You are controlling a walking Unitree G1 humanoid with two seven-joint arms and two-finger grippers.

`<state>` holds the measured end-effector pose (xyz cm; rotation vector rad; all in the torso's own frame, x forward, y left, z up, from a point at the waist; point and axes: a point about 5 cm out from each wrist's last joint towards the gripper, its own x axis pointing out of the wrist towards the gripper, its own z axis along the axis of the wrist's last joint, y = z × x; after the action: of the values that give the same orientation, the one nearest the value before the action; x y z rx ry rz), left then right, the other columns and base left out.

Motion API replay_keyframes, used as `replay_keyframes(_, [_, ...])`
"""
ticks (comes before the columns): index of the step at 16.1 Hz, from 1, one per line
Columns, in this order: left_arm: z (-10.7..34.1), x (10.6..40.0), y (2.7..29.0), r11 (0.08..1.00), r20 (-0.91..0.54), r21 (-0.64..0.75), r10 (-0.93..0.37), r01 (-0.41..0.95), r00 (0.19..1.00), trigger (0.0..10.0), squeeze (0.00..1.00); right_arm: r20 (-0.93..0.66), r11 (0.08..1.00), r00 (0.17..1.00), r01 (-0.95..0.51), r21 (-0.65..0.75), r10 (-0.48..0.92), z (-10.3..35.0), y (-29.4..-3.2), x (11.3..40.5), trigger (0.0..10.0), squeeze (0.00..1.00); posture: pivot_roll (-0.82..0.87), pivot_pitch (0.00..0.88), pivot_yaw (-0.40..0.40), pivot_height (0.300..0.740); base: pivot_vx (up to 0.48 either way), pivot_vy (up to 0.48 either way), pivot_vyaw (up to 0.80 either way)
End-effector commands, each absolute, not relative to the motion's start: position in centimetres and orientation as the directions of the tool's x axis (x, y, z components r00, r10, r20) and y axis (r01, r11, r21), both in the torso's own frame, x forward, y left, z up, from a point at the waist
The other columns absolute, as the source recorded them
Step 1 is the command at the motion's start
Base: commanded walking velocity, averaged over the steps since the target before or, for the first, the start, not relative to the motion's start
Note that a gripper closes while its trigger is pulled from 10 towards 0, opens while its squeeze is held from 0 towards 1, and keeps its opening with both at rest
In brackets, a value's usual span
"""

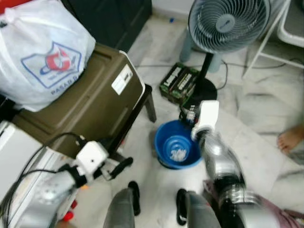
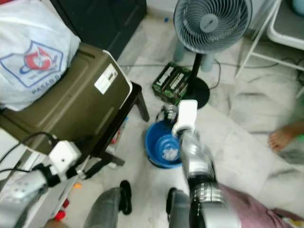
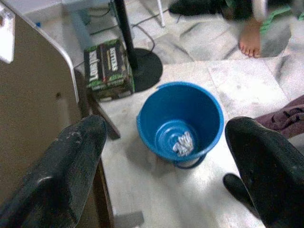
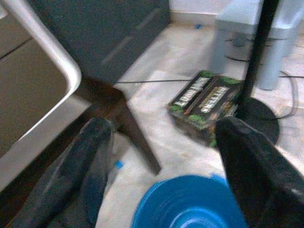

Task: Clean up the room

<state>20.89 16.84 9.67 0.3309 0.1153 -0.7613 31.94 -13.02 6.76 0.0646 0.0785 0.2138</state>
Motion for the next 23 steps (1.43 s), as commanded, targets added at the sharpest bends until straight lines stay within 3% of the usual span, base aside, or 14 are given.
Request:
replay_keyframes(1, [9.3, 21.0, 17.1, 0.699, -0.22, 0.269, -0.625, 0.663, 0.749, 10.0, 0.0, -0.034, 0.959, 0.96, -0.277, 0.055, 0.279, 7.2, -12.2, 30.7, 10.0, 1.0, 0.09, 0.246, 0.063, 0.74, 0.0, 0.0, 0.0])
replay_keyframes(2, [9.5, 21.6, 16.8, 0.734, -0.185, 0.245, -0.606, 0.633, 0.774, 10.0, 0.0, -0.006, 0.946, 0.946, -0.324, 0.009, 0.324, 7.2, -12.4, 28.2, 10.0, 1.0, 0.06, 0.224, 0.046, 0.74, 0.0, 0.0, 0.0])
replay_keyframes(4, [9.6, 21.9, 16.5, 0.747, -0.164, 0.23, -0.602, 0.624, 0.781, 10.0, 0.0, 0.001, 0.948, 0.948, -0.317, 0.002, 0.317, 7.3, -13.1, 27.2, 10.0, 1.0, 0.04, 0.207, 0.036, 0.74, 0.0, 0.0, 0.0])
replay_keyframes(6, [9.7, 23.1, 15.5, 0.791, -0.099, 0.192, -0.573, 0.58, 0.814, 10.0, 0.0, 0.012, 0.967, 0.969, -0.247, -0.069, 0.248, 8.6, -15.4, 25.7, 10.0, 1.0, -0.01, 0.165, 0.019, 0.74, 0.0, 0.0, 0.0])
replay_keyframes(8, [9.6, 25.0, 16.3, 0.885, -0.056, 0.186, -0.425, 0.427, 0.904, 10.0, 0.0, -0.009, 0.984, 0.987, -0.162, -0.071, 0.162, 8.9, -16.2, 24.2, 10.0, 1.0, -0.03, 0.132, 0.011, 0.74, 0.0, 0.0, 0.0])
replay_keyframes(11, [8.9, 26.1, 18.0, 0.965, -0.061, 0.139, -0.217, 0.223, 0.974, 10.0, 0.0, -0.016, 0.974, 0.98, -0.199, -0.107, 0.199, 9.0, -15.1, 23.1, 10.0, 1.0, -0.04, 0.094, 0.0, 0.74, 0.0, 0.0, 0.41])
replay_keyframes(13, [8.7, 26.3, 18.2, 0.974, -0.054, 0.131, -0.177, 0.183, 0.983, 10.0, 0.0, -0.016, 0.967, 0.976, -0.218, -0.133, 0.218, 9.2, -14.8, 22.9, 10.0, 1.0, -0.03, 0.085, -0.003, 0.74, 0.0, 0.0, 0.8])
replay_keyframes(14, [8.6, 26.3, 18.3, 0.974, -0.054, 0.132, -0.177, 0.182, 0.983, 10.0, 0.0, -0.016, 0.965, 0.975, -0.222, -0.139, 0.222, 9.4, -14.8, 23.1, 10.0, 0.15, -0.04, 0.089, 0.0, 0.74, 0.0, 0.0, 0.8])
replay_keyframes(15, [8.5, 26.3, 18.3, 0.975, -0.055, 0.133, -0.173, 0.179, 0.983, 10.0, 0.0, -0.015, 0.962, 0.973, -0.231, -0.146, 0.231, 9.6, -14.8, 23.2, 10.0, 0.0, -0.04, 0.092, 0.001, 0.74, 0.0, 0.0, 0.8])
replay_keyframes(23, [8.7, 26.9, 18.9, 0.989, -0.016, 0.117, -0.088, 0.089, 0.996, 10.0, 0.0, 0.037, 0.95, 0.977, -0.196, -0.244, 0.212, 11.2, -15.1, 24.5, 10.0, 0.0, -0.06, 0.079, -0.009, 0.74, 0.0, 0.0, 0.8])
